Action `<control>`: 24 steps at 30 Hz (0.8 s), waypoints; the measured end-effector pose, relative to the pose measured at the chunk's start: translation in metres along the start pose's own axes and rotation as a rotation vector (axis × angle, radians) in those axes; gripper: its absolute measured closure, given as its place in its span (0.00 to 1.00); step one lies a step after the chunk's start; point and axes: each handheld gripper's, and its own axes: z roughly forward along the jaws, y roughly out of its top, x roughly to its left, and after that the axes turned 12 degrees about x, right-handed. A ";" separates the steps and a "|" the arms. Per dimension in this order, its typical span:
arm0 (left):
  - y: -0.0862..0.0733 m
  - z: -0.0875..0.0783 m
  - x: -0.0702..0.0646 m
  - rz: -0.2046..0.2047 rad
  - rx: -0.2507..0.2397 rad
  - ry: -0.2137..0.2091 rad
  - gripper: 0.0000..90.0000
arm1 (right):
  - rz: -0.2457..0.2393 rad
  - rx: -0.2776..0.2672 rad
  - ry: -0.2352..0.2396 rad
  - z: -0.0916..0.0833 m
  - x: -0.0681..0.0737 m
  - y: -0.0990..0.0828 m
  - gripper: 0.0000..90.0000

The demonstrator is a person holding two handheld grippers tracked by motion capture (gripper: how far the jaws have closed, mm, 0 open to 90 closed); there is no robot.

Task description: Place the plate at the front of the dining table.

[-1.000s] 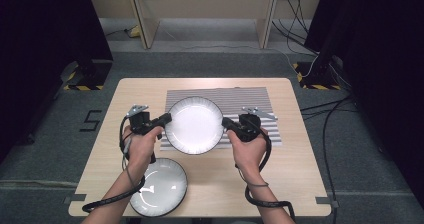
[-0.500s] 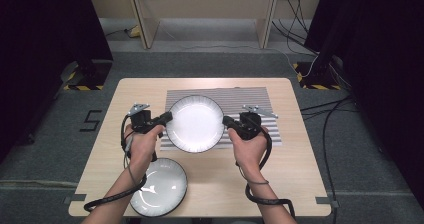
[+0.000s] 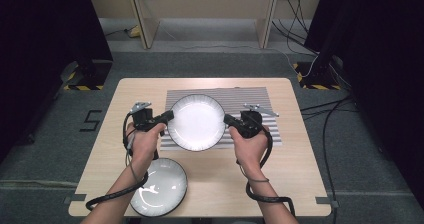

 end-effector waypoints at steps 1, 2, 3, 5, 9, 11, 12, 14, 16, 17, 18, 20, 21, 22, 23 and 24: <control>0.000 0.000 0.000 0.000 0.001 0.000 0.95 | 0.002 0.001 -0.001 0.001 0.000 0.000 0.98; 0.001 0.001 0.000 0.000 0.003 0.002 0.95 | 0.001 0.001 -0.002 0.001 -0.001 0.000 0.98; 0.001 0.002 0.000 -0.002 0.003 0.002 0.95 | 0.003 0.001 -0.002 0.001 -0.001 0.001 0.98; 0.001 0.003 0.000 -0.004 0.002 0.002 0.95 | 0.004 0.000 -0.004 0.002 -0.001 0.001 0.98; 0.002 0.006 0.000 -0.005 0.004 0.003 0.95 | 0.013 0.003 -0.003 0.003 -0.003 0.002 0.98; 0.002 0.008 0.000 -0.004 0.008 0.002 0.95 | 0.013 0.004 -0.005 0.004 -0.005 0.003 0.98; 0.003 0.009 0.000 -0.006 0.009 0.003 0.95 | 0.012 0.004 -0.008 0.004 -0.005 0.003 0.98; 0.003 0.010 0.000 -0.008 0.011 0.006 0.95 | 0.012 0.004 -0.010 0.005 -0.005 0.003 0.98; 0.004 0.012 0.000 -0.010 0.013 0.005 0.95 | 0.014 0.005 -0.011 0.006 -0.007 0.004 0.98; 0.004 0.013 0.000 -0.010 0.010 0.006 0.95 | 0.015 0.004 -0.013 0.006 -0.007 0.004 0.98; 0.004 0.014 0.000 -0.008 0.007 0.009 0.95 | 0.016 0.004 -0.014 0.007 -0.008 0.005 0.98; 0.004 0.015 0.000 -0.008 0.009 0.010 0.95 | 0.018 0.005 -0.014 0.007 -0.008 0.005 0.98; 0.004 0.016 0.000 -0.006 0.012 0.010 0.95 | 0.022 0.006 -0.016 0.008 -0.009 0.005 0.98; 0.005 0.017 0.000 -0.005 0.011 0.010 0.95 | 0.022 0.007 -0.016 0.008 -0.010 0.006 0.98; 0.006 0.017 -0.001 -0.003 0.010 0.011 0.95 | 0.019 0.005 -0.018 0.009 -0.011 0.006 0.98; 0.006 0.017 -0.001 0.000 0.011 0.012 0.95 | 0.019 0.005 -0.020 0.009 -0.011 0.007 0.98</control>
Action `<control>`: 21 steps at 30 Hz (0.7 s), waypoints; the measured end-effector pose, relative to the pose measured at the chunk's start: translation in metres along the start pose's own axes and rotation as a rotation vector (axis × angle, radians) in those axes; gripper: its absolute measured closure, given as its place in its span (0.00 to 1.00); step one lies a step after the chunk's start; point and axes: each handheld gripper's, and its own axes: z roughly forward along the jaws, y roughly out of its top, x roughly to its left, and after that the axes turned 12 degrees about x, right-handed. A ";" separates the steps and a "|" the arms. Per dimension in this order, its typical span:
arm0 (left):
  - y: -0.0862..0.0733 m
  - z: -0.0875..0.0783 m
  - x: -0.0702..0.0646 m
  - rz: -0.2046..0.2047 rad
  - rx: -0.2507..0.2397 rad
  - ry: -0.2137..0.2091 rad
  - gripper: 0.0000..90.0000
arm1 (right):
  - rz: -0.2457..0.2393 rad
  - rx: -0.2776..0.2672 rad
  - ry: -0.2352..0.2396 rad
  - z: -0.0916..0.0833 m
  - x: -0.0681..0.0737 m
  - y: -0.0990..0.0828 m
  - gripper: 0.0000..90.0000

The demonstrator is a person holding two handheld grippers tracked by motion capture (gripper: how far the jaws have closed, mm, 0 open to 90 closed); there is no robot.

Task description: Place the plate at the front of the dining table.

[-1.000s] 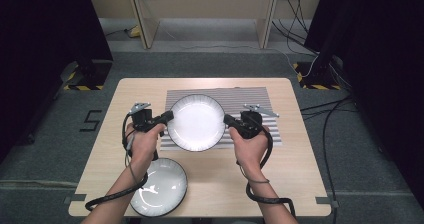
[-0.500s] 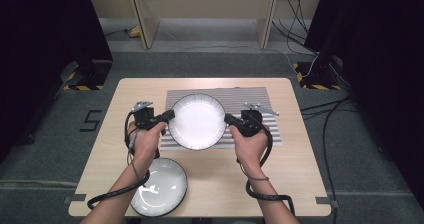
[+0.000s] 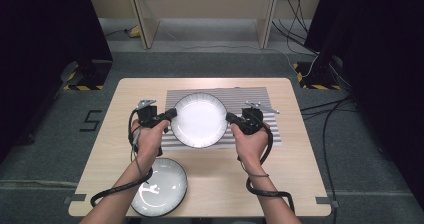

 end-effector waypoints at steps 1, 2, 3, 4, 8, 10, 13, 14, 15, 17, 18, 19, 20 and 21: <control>0.001 0.000 0.000 -0.001 -0.001 0.000 0.95 | 0.003 0.002 0.000 0.000 0.000 0.001 0.98; 0.002 0.001 0.000 0.002 0.000 -0.001 0.95 | 0.001 0.000 0.000 0.000 -0.001 0.001 0.98; 0.002 0.001 -0.001 0.002 0.000 -0.001 0.95 | 0.002 -0.001 -0.001 0.000 -0.001 0.002 0.98; 0.003 0.002 -0.001 -0.001 -0.001 -0.001 0.95 | 0.003 -0.002 -0.002 0.000 -0.001 0.003 0.98; 0.005 0.005 -0.001 -0.007 -0.008 -0.003 0.95 | -0.003 -0.007 -0.005 0.000 -0.002 0.006 0.98; 0.005 0.007 -0.001 -0.010 -0.008 -0.008 0.95 | -0.006 -0.009 -0.012 0.000 -0.003 0.007 0.98; 0.007 0.010 -0.002 -0.014 -0.005 -0.010 0.95 | -0.005 -0.010 -0.016 0.001 -0.005 0.010 0.98; 0.008 0.011 -0.002 -0.015 -0.005 -0.009 0.95 | -0.004 -0.011 -0.017 0.001 -0.005 0.010 0.98; 0.008 0.012 -0.003 -0.013 -0.004 -0.009 0.95 | 0.002 -0.012 -0.017 0.001 -0.006 0.010 0.98; 0.010 0.013 -0.003 -0.013 -0.002 -0.008 0.95 | 0.003 -0.013 -0.022 0.002 -0.008 0.012 0.98; 0.011 0.014 -0.004 -0.012 -0.001 -0.005 0.95 | 0.006 -0.014 -0.021 0.002 -0.008 0.012 0.98; 0.012 0.015 -0.004 -0.012 -0.001 -0.005 0.95 | 0.007 -0.016 -0.022 0.002 -0.009 0.013 0.98; 0.012 0.015 -0.004 -0.013 -0.002 -0.004 0.95 | 0.009 -0.016 -0.021 0.003 -0.009 0.013 0.98; 0.013 0.016 -0.004 -0.010 -0.001 -0.002 0.95 | 0.009 -0.016 -0.022 0.003 -0.009 0.014 0.98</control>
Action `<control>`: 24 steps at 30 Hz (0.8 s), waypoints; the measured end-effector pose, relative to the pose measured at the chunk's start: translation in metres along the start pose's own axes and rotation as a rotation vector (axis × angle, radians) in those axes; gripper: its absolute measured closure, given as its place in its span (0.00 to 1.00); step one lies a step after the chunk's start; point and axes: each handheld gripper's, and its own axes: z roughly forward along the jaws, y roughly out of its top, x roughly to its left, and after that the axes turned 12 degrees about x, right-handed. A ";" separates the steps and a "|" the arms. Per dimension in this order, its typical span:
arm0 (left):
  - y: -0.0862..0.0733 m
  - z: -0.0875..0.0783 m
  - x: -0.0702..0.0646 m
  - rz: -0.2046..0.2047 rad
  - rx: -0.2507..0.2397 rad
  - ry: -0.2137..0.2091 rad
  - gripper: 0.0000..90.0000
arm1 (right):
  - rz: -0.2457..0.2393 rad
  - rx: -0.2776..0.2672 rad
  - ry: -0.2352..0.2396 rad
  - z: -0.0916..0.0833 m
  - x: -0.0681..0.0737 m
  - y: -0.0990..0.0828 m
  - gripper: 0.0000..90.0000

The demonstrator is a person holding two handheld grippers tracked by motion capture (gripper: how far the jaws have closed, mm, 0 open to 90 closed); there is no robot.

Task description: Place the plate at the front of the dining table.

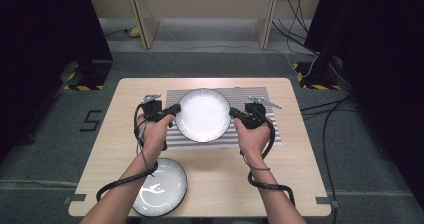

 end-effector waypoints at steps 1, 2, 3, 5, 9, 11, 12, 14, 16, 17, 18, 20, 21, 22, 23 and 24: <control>0.001 0.001 0.000 -0.003 0.002 -0.001 0.95 | -0.002 -0.001 -0.002 0.000 -0.001 0.000 0.98; 0.002 0.002 0.000 -0.001 0.002 0.001 0.95 | 0.001 0.000 -0.002 0.001 -0.001 0.001 0.98; 0.003 0.003 -0.001 -0.002 0.003 0.001 0.95 | 0.004 0.000 -0.002 0.001 -0.002 0.001 0.98; 0.004 0.004 -0.001 -0.001 0.003 0.000 0.95 | 0.006 -0.002 -0.004 0.002 -0.003 0.002 0.98; 0.006 0.009 -0.001 -0.009 0.001 -0.013 0.95 | 0.011 -0.008 -0.007 0.002 -0.005 0.005 0.98; 0.007 0.011 0.000 -0.007 0.002 -0.011 0.95 | 0.007 -0.012 -0.009 0.004 -0.007 0.007 0.98; 0.008 0.012 0.000 -0.010 0.004 -0.013 0.95 | 0.009 -0.012 -0.011 0.004 -0.007 0.007 0.98; 0.009 0.014 0.000 -0.007 0.007 -0.009 0.95 | 0.006 -0.011 -0.017 0.005 -0.008 0.008 0.98; 0.011 0.015 -0.001 0.004 0.006 -0.002 0.95 | 0.012 -0.009 -0.017 0.006 -0.009 0.009 0.98; 0.011 0.016 -0.002 0.004 0.006 0.001 0.95 | 0.011 -0.009 -0.017 0.007 -0.010 0.009 0.98; 0.012 0.017 -0.002 0.005 0.006 0.002 0.95 | 0.015 -0.008 -0.016 0.007 -0.010 0.010 0.98; 0.012 0.019 -0.002 0.000 0.009 0.001 0.95 | 0.018 -0.008 -0.018 0.008 -0.012 0.010 0.98; 0.012 0.020 -0.002 -0.001 0.009 0.000 0.95 | 0.019 -0.009 -0.019 0.008 -0.012 0.010 0.98; 0.012 0.020 -0.003 -0.001 0.009 -0.001 0.95 | 0.019 -0.009 -0.021 0.008 -0.013 0.010 0.98; 0.012 0.021 -0.003 -0.003 0.010 -0.002 0.95 | 0.021 -0.008 -0.022 0.008 -0.014 0.011 0.98; 0.012 0.022 -0.004 -0.003 0.011 -0.004 0.95 | 0.023 -0.009 -0.023 0.008 -0.015 0.011 0.98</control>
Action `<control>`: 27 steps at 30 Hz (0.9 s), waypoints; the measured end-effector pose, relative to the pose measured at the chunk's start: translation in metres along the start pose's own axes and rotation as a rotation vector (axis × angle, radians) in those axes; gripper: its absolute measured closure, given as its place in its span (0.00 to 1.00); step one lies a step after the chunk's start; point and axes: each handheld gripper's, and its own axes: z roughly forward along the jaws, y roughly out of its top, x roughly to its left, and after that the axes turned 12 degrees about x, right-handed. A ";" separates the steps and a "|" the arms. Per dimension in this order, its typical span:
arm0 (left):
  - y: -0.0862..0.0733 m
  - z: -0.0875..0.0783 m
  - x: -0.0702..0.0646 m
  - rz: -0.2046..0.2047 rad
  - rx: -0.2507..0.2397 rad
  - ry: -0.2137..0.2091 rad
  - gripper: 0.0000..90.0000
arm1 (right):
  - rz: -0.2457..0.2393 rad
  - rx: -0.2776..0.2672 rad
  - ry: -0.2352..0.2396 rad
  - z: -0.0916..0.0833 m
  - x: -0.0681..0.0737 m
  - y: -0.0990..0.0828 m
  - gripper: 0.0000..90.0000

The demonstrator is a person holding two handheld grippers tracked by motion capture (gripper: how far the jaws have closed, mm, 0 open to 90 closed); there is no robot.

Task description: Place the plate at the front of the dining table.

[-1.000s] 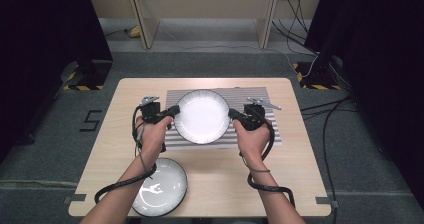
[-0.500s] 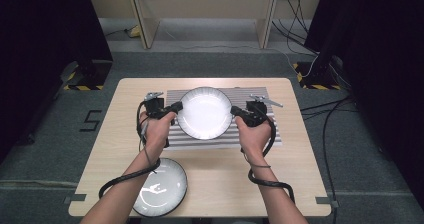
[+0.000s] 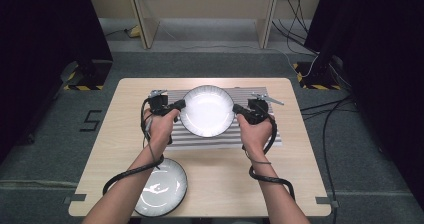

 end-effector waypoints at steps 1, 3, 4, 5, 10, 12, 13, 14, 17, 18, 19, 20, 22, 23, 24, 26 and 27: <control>0.000 0.001 0.000 0.002 0.001 0.000 0.95 | 0.001 0.000 -0.002 0.000 -0.001 0.000 0.98; 0.000 0.003 -0.001 0.000 0.003 -0.003 0.95 | 0.000 0.001 -0.004 0.000 -0.002 0.000 0.98; 0.001 0.004 0.000 0.002 0.004 -0.005 0.95 | -0.001 0.000 -0.004 0.000 -0.004 0.001 0.98; 0.001 0.005 -0.001 -0.001 0.003 -0.007 0.95 | 0.000 0.001 -0.005 0.000 -0.004 0.001 0.98; 0.002 0.008 -0.001 -0.002 0.000 -0.011 0.95 | 0.001 -0.006 -0.011 0.000 -0.006 0.003 0.98; 0.003 0.009 -0.001 0.000 0.000 -0.012 0.95 | 0.004 -0.006 -0.011 0.001 -0.006 0.004 0.98; 0.004 0.009 -0.001 -0.006 -0.003 -0.012 0.95 | 0.004 -0.007 -0.012 0.001 -0.006 0.005 0.98; 0.004 0.010 -0.001 -0.007 -0.002 -0.011 0.95 | 0.002 -0.008 -0.015 0.001 -0.006 0.006 0.98; 0.006 0.012 -0.001 -0.012 0.001 -0.009 0.95 | 0.003 -0.009 -0.017 0.003 -0.007 0.007 0.98; 0.006 0.012 -0.001 -0.013 0.002 -0.009 0.95 | 0.004 -0.008 -0.019 0.003 -0.007 0.008 0.98; 0.007 0.013 -0.001 -0.012 0.002 -0.008 0.95 | 0.004 -0.007 -0.019 0.003 -0.007 0.008 0.98; 0.007 0.014 -0.001 -0.014 0.003 -0.010 0.95 | 0.001 -0.007 -0.020 0.004 -0.008 0.009 0.98; 0.007 0.015 0.000 -0.018 0.005 -0.010 0.95 | 0.006 -0.008 -0.022 0.005 -0.008 0.010 0.98; 0.008 0.016 0.000 -0.021 0.006 -0.010 0.95 | 0.006 -0.008 -0.022 0.005 -0.008 0.011 0.98; 0.008 0.017 0.000 -0.022 0.008 -0.008 0.95 | 0.008 -0.006 -0.024 0.006 -0.008 0.011 0.98; 0.008 0.018 0.000 -0.022 0.008 -0.007 0.95 | 0.012 -0.003 -0.026 0.008 -0.010 0.012 0.98; 0.009 0.019 0.000 -0.023 0.010 -0.004 0.95 | 0.014 -0.002 -0.026 0.008 -0.010 0.012 0.98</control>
